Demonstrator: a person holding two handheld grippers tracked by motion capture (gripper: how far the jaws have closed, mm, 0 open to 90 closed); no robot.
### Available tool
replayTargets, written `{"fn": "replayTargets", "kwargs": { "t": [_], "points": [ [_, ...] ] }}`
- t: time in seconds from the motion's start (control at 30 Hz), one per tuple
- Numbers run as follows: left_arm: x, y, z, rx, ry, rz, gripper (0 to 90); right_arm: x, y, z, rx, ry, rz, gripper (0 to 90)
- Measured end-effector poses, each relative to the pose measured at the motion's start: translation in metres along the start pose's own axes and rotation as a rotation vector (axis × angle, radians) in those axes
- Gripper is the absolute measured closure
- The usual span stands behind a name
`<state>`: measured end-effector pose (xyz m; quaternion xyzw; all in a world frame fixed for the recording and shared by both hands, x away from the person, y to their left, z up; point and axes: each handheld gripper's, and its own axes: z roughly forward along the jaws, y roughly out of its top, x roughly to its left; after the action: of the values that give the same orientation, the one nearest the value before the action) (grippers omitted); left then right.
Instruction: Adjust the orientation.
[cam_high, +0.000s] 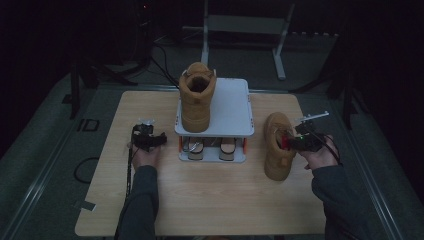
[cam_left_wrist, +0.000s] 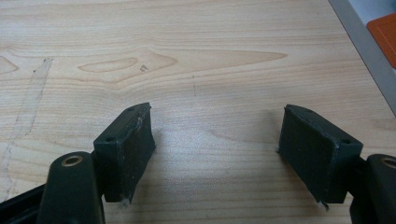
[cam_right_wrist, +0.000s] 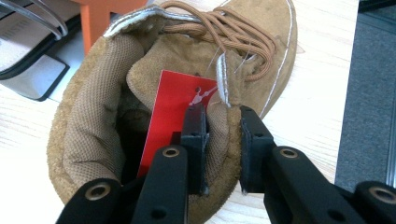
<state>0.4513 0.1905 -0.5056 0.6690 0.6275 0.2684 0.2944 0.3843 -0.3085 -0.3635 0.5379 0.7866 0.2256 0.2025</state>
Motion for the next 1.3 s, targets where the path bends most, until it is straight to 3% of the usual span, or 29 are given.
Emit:
{"fn": "replayTargets", "kwargs": {
  "t": [0.27, 0.43, 0.57, 1.1, 1.2, 1.3],
  "points": [
    [0.000, 0.000, 0.000, 0.000, 0.000, 0.000, 26.4, -0.023, 0.005, 0.000, 0.005, 0.012, 0.032, 76.6],
    [0.000, 0.000, 0.000, 0.000, 0.000, 0.000, 26.4, -0.028, 0.010, 0.000, 0.026, 0.006, 0.038, 76.4],
    [0.000, 0.000, 0.000, 0.000, 0.000, 0.000, 26.4, -0.032, 0.011, 0.002, 0.088, 0.007, 0.032, 76.0],
    [0.000, 0.000, 0.000, 0.000, -0.001, 0.000, 26.4, -0.047, 0.024, 0.009, 0.273, 0.073, 0.126, 62.0],
    [0.000, 0.000, 0.000, 0.000, -0.001, 0.001, 26.4, -0.048, 0.023, 0.016, 0.330, 0.116, 0.145, 60.2],
    [0.000, 0.000, 0.000, 0.000, -0.001, 0.000, 26.4, -0.051, 0.022, 0.018, 0.336, 0.120, 0.163, 61.2]
  ]
}}
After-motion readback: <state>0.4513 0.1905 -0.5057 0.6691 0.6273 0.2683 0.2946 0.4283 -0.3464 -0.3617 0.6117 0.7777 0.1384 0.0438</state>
